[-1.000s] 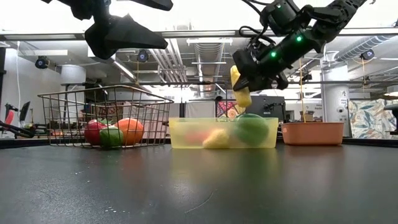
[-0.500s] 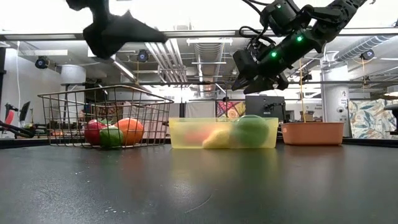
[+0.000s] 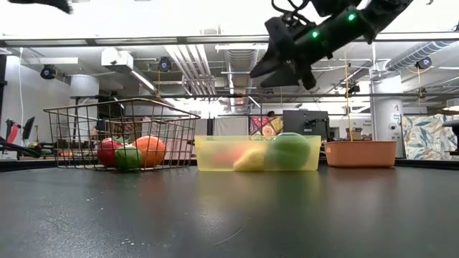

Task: Sort produce into baskets
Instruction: Put the apple into the wire bin

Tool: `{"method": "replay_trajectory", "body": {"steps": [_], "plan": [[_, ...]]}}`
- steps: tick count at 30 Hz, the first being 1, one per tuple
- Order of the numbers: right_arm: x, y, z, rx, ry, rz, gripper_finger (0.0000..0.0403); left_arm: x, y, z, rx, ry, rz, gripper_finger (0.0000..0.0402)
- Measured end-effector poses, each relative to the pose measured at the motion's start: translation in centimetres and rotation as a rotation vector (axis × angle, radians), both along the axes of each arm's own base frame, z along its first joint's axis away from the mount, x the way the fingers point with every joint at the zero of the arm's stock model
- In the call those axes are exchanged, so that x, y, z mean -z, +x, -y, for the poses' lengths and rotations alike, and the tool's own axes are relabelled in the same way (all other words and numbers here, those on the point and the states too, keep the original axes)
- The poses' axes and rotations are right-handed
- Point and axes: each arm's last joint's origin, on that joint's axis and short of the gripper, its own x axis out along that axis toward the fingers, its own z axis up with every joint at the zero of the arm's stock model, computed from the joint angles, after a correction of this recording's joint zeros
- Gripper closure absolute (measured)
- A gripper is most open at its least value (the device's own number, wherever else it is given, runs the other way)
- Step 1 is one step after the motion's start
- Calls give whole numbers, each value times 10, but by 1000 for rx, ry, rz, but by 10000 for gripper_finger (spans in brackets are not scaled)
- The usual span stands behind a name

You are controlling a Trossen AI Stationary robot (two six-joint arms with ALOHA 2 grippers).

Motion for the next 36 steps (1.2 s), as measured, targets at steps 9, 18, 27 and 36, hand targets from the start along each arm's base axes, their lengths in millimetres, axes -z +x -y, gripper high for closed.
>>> {"method": "replay_trajectory", "body": {"steps": [9, 18, 27, 36], "plan": [[0, 2, -26, -84, 7, 2, 179, 1, -35, 45, -339, -190, -307, 132], [0, 2, -42, -139, -2, -5, 179, 14, -29, 85, -466, -285, -639, 132], [1, 3, -47, -171, -39, -16, 179, 1, -31, 103, -814, -137, -634, 130], [-5, 6, -47, -187, -87, 38, 179, 11, -35, 103, -927, -108, -626, 56]]}}
